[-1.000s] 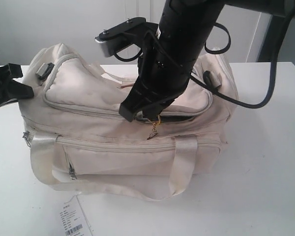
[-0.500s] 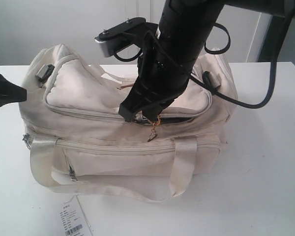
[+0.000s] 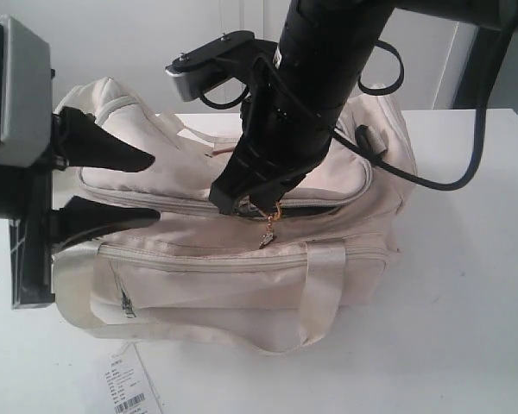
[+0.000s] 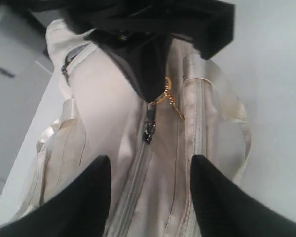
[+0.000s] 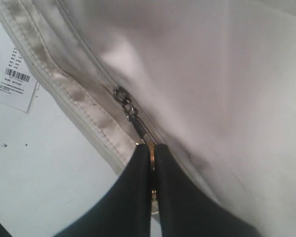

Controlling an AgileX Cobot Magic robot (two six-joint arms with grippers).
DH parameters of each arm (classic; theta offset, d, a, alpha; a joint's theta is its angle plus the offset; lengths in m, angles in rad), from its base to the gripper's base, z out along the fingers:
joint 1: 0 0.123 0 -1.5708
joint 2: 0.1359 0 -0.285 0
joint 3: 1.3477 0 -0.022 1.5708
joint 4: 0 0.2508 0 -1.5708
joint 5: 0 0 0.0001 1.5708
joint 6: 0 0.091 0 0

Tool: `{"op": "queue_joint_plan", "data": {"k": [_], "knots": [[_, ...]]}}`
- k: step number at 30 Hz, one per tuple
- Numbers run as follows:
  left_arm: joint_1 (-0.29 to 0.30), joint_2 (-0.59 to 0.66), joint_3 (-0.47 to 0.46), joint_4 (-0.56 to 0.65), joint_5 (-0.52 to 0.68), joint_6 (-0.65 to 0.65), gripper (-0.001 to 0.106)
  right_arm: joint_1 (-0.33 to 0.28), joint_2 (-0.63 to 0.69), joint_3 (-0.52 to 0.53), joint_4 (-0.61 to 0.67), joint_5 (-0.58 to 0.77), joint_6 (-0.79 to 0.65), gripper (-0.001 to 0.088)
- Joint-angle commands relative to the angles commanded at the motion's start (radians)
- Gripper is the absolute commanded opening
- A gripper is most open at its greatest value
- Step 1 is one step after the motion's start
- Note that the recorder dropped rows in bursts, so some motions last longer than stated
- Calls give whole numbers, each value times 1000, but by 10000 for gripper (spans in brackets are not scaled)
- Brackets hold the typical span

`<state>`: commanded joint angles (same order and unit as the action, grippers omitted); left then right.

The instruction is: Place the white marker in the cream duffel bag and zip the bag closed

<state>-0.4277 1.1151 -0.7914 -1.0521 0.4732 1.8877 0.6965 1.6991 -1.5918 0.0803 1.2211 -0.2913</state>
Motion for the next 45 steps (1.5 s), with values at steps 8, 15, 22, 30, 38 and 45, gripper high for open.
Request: {"op": "queue_joint_plan", "data": {"k": [8,15,22,30,38,45], "knots": [[-4,104,0,0,-71,43,544,0,0,0,2,0,0,0],[-4,168,0,-47,-119,91,631,0,0,0,2,0,0,0],[-4,211,-2,-70,-151,138,614,0,0,0,2,0,0,0],[-4,239,-2,-70,-163,152,175,0,0,0,14,0,0,0],[-4,207,-2,-107,-169,127,0,0,0,0,14,0,0,0],[-4,161,-2,-107,-166,106,0,0,0,0,6,0,0,0]]}}
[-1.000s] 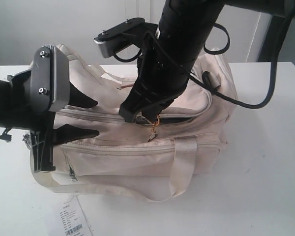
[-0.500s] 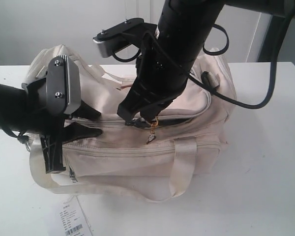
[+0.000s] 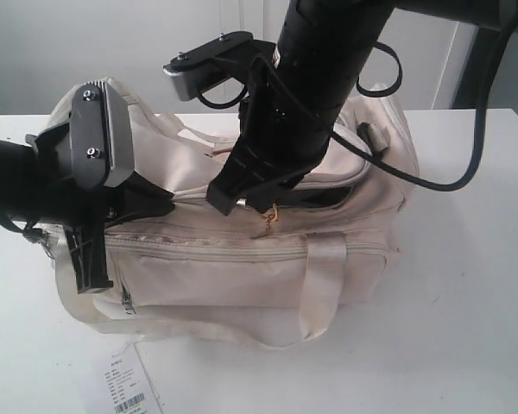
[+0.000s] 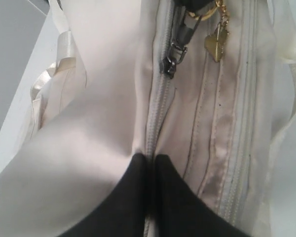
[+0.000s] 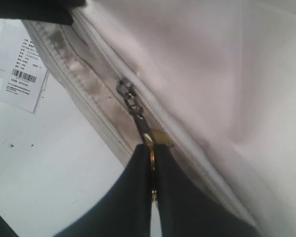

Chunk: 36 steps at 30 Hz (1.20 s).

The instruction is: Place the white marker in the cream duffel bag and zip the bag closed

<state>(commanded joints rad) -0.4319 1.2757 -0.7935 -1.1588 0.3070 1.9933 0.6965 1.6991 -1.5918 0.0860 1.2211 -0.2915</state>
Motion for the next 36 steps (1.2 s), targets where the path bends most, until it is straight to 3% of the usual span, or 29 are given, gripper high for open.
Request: {"op": "queue_joint_plan", "data": {"k": [36], "knots": [[0,-2,0,0,0,-27,0,0,-33,0,-127,0,0,0]]}}
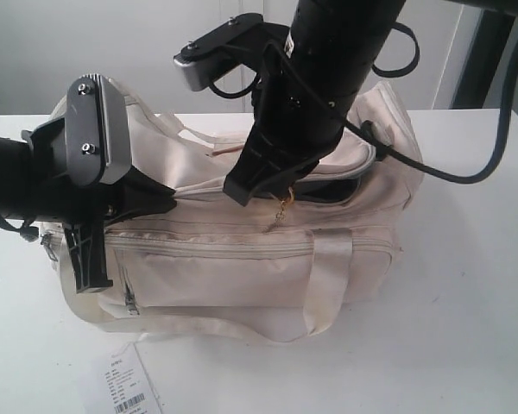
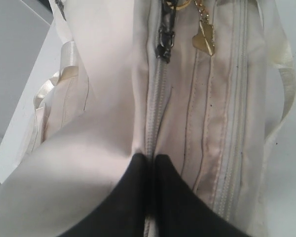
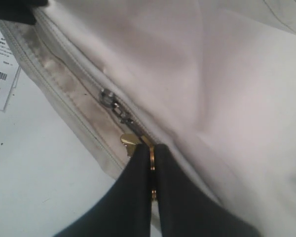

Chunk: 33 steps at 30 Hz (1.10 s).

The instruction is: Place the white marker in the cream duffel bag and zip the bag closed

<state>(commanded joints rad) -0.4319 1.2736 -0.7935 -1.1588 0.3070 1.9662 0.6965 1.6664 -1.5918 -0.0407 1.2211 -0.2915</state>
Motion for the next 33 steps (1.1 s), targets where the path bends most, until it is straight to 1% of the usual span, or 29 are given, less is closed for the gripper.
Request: {"op": "queue_joint_plan", "data": {"k": [4,15,19,33], "knots": [[0,0,0,0,0,0,0,0,0,0,-22,0,7,0],[0,0,0,0,0,-4,0,0,-2,0,-27,0,7,0],[0,0,0,0,0,-16,0,0,-2,0,-42,0,31,0],[0,0,0,0,-4,-26,0,0,-7,2,-42,0,30,0]]}}
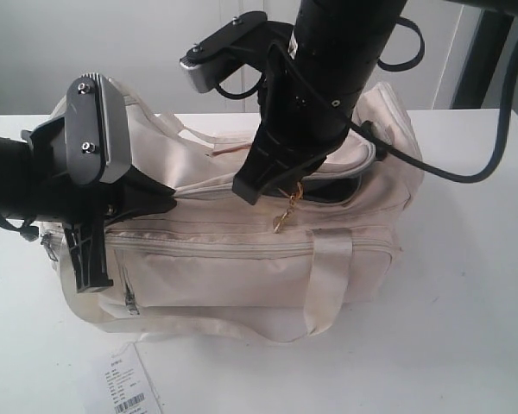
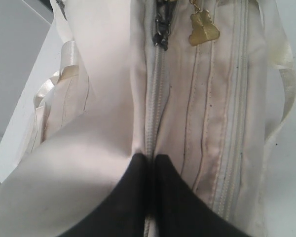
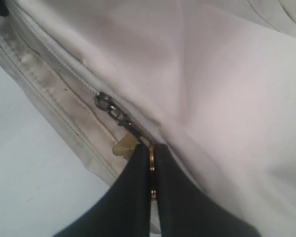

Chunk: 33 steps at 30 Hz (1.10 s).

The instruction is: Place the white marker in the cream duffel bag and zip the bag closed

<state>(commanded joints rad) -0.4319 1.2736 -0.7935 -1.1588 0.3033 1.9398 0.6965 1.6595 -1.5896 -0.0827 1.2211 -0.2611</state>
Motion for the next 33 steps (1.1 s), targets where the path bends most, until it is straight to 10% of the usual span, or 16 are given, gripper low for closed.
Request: {"op": "queue_joint_plan", "data": {"k": [33], "knots": [[0,-8,0,0,-7,-19,0,-95,-86,44,-2,0,-5,0]]}}
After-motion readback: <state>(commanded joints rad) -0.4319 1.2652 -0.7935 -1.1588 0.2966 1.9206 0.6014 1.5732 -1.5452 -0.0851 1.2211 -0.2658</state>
